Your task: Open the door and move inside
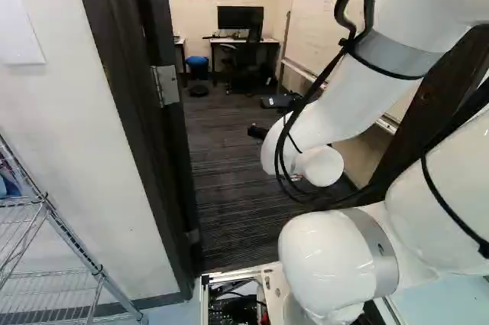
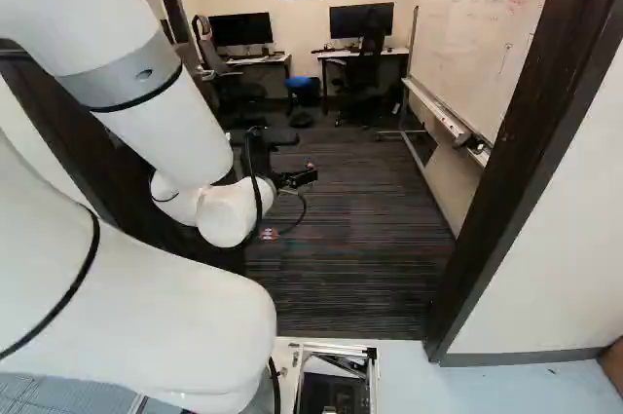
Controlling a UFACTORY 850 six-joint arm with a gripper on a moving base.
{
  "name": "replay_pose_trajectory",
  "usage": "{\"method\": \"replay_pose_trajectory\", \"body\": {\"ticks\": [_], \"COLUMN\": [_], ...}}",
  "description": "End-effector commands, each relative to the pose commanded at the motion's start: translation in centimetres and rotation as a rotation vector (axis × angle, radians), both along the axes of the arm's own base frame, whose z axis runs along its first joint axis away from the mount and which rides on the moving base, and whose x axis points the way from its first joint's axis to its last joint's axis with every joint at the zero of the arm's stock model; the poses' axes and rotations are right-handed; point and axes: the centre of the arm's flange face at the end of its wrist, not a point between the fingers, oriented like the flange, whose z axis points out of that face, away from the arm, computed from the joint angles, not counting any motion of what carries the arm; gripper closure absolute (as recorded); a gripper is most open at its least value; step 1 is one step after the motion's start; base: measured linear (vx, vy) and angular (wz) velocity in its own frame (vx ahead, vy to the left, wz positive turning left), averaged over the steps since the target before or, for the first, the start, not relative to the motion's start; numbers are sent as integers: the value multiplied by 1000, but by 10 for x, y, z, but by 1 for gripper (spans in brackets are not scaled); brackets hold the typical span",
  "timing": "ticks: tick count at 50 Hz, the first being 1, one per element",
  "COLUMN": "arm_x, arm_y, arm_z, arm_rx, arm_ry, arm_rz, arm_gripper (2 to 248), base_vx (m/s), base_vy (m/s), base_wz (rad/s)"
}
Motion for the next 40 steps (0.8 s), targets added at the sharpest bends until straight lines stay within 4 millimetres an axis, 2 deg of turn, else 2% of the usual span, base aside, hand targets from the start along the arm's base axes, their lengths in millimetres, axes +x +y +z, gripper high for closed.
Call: {"method": "replay_pose_trajectory", "body": {"ticks": [40], "arm_x": [0], "arm_y": [0], "arm_z": [0], "arm_rx": [0], "arm_ry": [0], "arm_rz": [0], "arm_gripper": [3], "base_vx": [0], "base_vy": [0], "base_wz": [0]}}
